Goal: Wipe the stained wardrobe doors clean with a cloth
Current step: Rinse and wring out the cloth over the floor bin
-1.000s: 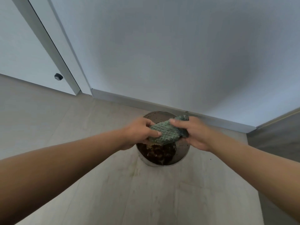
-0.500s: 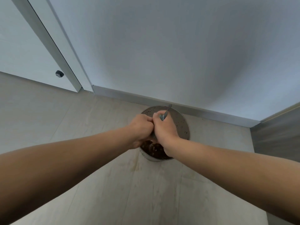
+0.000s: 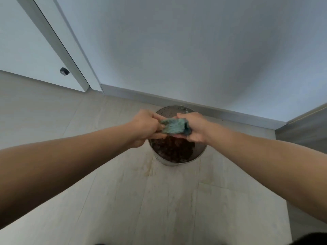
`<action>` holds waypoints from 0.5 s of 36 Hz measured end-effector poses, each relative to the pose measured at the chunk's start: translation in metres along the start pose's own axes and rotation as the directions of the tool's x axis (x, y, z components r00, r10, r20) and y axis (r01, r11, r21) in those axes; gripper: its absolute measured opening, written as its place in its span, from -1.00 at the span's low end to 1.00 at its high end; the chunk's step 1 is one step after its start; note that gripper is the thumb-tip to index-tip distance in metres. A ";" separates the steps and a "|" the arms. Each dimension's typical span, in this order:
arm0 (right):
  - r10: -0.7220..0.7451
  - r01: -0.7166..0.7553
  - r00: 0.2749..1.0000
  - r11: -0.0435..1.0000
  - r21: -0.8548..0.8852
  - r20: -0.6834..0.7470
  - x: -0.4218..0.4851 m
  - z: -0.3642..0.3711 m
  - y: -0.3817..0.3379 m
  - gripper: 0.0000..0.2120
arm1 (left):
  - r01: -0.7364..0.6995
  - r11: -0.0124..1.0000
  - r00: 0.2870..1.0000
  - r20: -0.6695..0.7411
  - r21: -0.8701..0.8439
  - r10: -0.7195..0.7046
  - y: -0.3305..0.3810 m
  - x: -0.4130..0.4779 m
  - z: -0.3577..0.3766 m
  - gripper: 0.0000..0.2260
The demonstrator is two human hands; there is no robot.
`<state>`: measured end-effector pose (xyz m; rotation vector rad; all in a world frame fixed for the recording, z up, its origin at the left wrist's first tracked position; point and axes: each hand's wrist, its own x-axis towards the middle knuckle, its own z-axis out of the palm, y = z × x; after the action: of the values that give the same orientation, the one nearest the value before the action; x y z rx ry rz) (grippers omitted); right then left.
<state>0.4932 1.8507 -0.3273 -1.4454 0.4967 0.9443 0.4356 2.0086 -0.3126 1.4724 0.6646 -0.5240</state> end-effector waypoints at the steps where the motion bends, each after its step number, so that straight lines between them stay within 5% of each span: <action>1: -0.009 0.007 1.000 0.998 0.066 0.027 -0.002 -0.006 -0.002 -0.71 | -0.002 1.000 0.999 -0.045 0.003 0.002 0.002 0.001 -0.004 -0.81; 9: -0.166 0.155 0.956 0.986 0.063 0.241 -0.018 0.013 0.007 -0.70 | -0.026 1.000 0.996 -0.085 0.009 0.026 -0.005 0.003 0.010 -0.86; 13: -0.251 0.247 0.968 0.960 -0.131 -0.015 -0.017 0.044 0.027 -0.57 | -0.082 0.997 0.997 -0.007 0.014 0.082 -0.012 -0.006 0.028 -0.75; 15: -0.325 0.266 0.928 0.920 -0.288 -0.182 -0.009 0.050 0.034 -0.46 | -0.088 0.996 0.996 0.027 -0.018 0.088 -0.015 -0.009 0.034 -0.72; 18: -0.424 0.329 0.842 0.894 -0.305 -0.334 -0.004 0.054 0.034 -0.51 | -0.069 0.996 0.997 0.031 -0.059 0.070 -0.014 -0.012 0.037 -0.72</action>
<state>0.4508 1.8968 -0.3388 -1.8844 0.3713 0.3965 0.4202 1.9700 -0.3149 1.4239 0.5956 -0.4709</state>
